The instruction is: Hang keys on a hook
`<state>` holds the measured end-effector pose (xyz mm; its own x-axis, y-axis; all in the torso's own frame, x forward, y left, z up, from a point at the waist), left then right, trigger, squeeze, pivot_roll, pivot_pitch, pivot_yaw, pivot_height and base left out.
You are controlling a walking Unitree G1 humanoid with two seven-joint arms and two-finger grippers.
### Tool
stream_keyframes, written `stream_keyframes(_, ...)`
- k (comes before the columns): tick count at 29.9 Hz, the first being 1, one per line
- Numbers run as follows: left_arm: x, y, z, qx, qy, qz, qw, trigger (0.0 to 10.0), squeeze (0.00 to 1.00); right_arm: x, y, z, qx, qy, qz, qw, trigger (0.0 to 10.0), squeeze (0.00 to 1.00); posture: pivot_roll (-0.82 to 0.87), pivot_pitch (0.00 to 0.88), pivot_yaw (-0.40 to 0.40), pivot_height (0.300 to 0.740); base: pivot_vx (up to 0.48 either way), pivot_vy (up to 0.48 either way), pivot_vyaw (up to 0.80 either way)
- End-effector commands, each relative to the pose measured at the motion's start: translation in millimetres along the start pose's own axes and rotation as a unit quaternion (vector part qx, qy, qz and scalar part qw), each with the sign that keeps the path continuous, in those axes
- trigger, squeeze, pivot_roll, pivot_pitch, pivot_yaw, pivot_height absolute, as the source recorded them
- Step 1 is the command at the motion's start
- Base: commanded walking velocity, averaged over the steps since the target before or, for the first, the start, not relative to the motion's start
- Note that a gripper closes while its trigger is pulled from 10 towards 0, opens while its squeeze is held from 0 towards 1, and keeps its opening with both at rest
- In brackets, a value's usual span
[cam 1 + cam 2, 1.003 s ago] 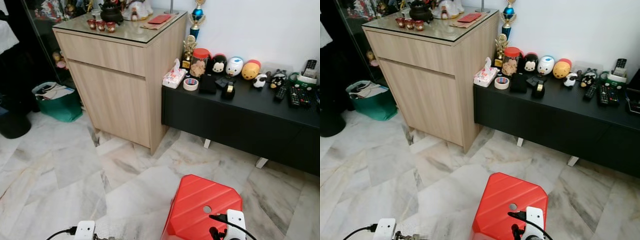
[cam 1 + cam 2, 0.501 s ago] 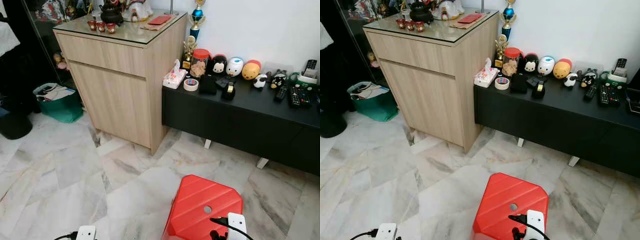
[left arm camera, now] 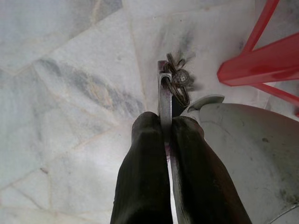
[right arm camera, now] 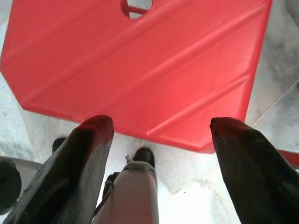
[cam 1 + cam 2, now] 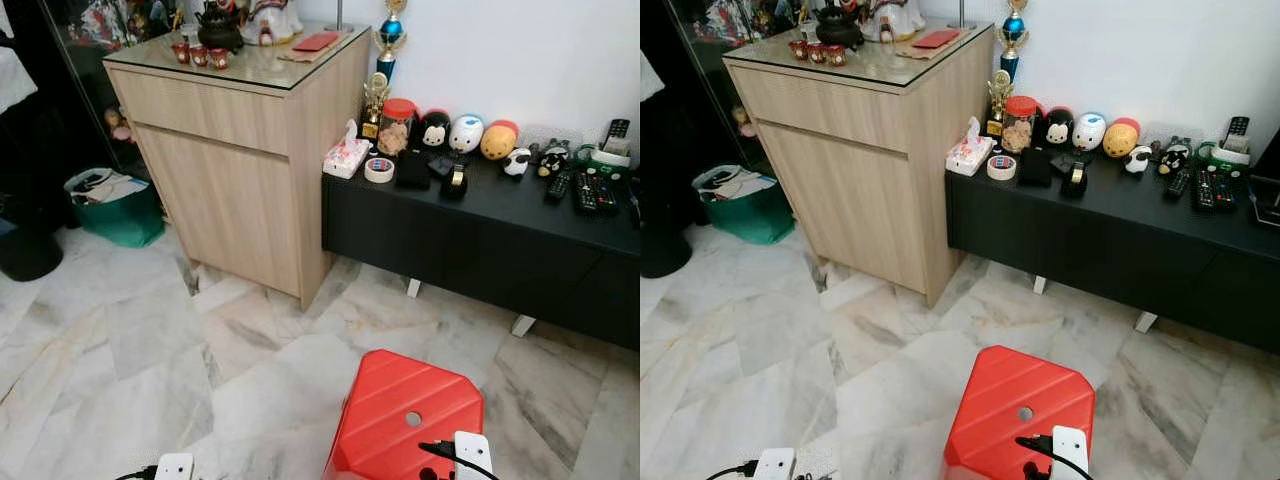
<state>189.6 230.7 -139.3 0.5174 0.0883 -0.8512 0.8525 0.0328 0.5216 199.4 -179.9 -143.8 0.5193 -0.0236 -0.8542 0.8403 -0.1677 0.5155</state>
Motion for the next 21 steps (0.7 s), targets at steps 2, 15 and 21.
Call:
stream_keyframes(2,-0.8,-6.0,-0.5,0.002,-0.001,-0.008,1.000,10.0,0.00,-0.4,-4.9,-1.3,0.004,0.002,-0.006,1.000,10.0,0.00,0.02,0.000,0.002,0.723,-0.251,0.000,0.00)
stream_keyframes(15,-0.6,-5.2,0.2,-0.006,-0.002,-0.006,1.000,10.0,0.00,-2.7,-15.1,5.9,0.006,-0.001,-0.013,1.000,10.0,0.00,0.03,0.000,0.000,0.723,-0.261,0.000,0.00)
stream_keyframes(21,-0.5,-5.0,1.4,-0.011,-0.005,-0.006,1.000,10.0,0.00,-3.5,-19.0,7.5,0.007,-0.002,-0.017,1.000,10.0,0.00,0.03,0.000,-0.001,0.723,-0.262,0.000,0.00)
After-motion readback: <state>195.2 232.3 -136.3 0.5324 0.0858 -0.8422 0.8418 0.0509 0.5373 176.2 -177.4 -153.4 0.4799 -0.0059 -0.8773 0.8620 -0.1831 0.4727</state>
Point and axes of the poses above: a point about 5 cm out from each wrist's last joint towards the gripper, its own x axis pointing out of the wrist towards the gripper, its own y axis along the axis of the wrist's last joint, z = x × y, the point moved 6 cm from there along x, pointing out of the wrist towards the gripper
